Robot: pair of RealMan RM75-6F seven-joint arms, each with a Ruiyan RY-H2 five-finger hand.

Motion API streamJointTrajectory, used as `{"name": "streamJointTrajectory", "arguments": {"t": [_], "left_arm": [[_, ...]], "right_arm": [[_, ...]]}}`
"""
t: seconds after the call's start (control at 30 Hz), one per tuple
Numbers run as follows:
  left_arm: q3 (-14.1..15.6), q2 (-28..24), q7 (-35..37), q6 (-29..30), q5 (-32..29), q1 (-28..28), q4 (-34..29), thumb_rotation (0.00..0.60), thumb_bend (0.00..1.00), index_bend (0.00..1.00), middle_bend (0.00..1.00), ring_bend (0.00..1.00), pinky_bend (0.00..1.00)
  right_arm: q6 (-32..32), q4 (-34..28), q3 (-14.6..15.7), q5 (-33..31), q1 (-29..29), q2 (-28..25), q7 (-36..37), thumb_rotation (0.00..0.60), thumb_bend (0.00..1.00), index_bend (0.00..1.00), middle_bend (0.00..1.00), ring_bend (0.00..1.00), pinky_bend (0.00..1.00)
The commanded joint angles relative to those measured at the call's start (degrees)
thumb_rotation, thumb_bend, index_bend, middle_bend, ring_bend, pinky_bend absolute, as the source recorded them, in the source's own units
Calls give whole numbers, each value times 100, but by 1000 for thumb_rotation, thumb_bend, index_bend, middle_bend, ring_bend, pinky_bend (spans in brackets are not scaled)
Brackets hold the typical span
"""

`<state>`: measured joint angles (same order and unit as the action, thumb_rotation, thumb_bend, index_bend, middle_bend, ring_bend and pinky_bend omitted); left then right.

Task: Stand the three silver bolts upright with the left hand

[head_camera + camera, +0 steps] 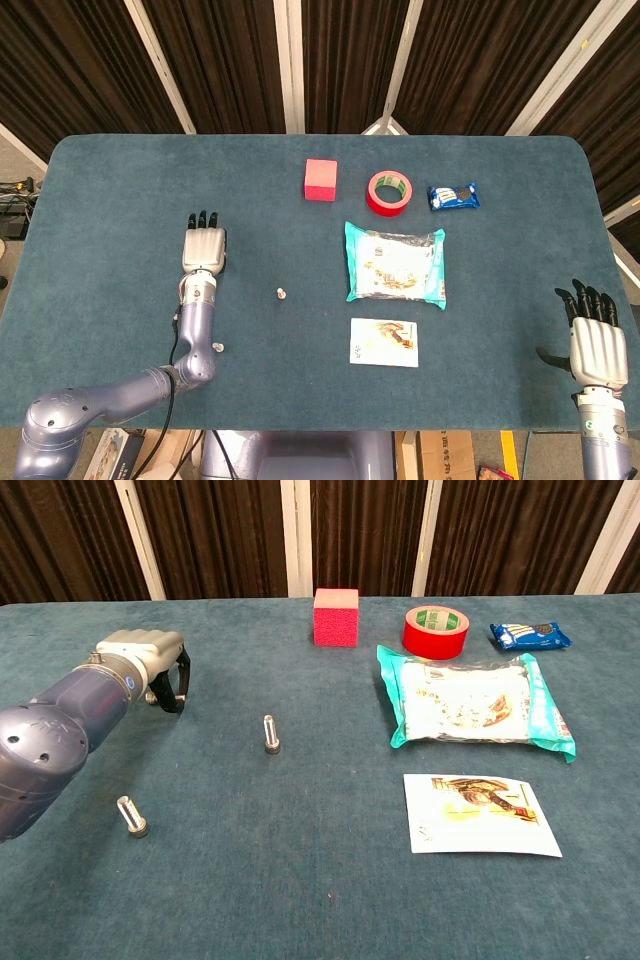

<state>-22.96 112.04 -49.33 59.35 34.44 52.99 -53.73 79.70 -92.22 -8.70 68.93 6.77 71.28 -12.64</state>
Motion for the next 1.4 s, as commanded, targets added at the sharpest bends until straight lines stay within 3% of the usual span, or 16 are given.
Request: {"name": "streamJointTrajectory", "arguments": {"t": [0.03, 0.47, 0.87, 1.4], "left_arm": [[5, -7, 15, 0, 14, -4, -9, 600, 546, 556, 88, 0, 0], [-127, -363, 754, -232, 188, -166, -547, 600, 553, 558, 88, 0, 0], [-253, -791, 1526, -814, -30, -314, -983, 600, 549, 561, 87, 0, 0], [-114, -1067, 2413, -1089, 252, -339, -1211, 600, 549, 562, 87, 0, 0]], "right_arm": [[-4, 2, 2, 3, 2, 0, 6, 600, 21, 206, 64, 0, 0], [11, -2, 15, 31, 1, 10, 2, 600, 21, 212, 64, 0, 0], [6, 18, 19, 16, 11, 48, -48, 600, 21, 223, 64, 0, 0], [29, 25, 11, 13, 9, 71, -59, 600, 21, 223, 64, 0, 0]]}}
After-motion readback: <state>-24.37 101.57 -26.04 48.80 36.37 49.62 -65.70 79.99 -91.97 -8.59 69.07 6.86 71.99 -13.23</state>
